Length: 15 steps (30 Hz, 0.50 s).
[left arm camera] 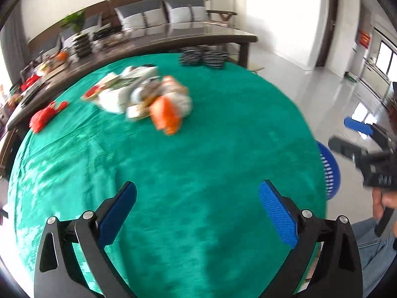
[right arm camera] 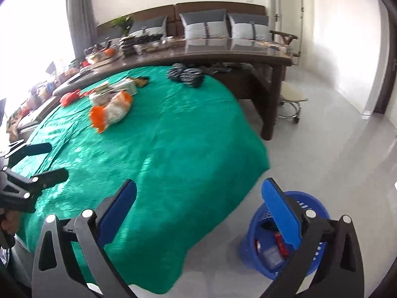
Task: Collect trash
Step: 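Move both open tools back over the table toward the red plastic bag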
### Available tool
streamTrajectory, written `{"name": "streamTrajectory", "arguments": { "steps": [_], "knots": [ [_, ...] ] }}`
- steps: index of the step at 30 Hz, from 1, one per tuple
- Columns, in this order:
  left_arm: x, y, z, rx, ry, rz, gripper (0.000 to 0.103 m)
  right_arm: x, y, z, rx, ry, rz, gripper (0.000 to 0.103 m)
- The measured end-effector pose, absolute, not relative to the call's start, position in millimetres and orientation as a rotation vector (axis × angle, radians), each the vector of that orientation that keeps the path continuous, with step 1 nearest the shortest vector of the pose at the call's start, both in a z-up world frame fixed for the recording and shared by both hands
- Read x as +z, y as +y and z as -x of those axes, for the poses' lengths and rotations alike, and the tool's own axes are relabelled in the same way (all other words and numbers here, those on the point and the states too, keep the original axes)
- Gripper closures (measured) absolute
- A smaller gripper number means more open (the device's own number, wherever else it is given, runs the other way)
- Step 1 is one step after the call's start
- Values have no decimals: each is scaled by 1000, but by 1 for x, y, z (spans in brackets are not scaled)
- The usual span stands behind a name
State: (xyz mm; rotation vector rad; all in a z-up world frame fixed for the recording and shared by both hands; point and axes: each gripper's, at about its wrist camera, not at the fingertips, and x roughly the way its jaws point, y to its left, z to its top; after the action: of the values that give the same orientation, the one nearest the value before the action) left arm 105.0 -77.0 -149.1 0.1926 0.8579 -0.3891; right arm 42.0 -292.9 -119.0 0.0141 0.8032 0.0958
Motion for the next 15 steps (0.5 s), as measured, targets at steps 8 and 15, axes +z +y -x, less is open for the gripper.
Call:
{"name": "streamTrajectory", "arguments": {
  "steps": [8, 15],
  "knots": [
    [-156, 20, -131, -298, 882, -147, 5, -128, -181, -94, 247, 887, 60, 5],
    [-154, 115, -195, -199, 845, -174, 5, -159, -147, -123, 259, 961, 142, 5]
  ]
}}
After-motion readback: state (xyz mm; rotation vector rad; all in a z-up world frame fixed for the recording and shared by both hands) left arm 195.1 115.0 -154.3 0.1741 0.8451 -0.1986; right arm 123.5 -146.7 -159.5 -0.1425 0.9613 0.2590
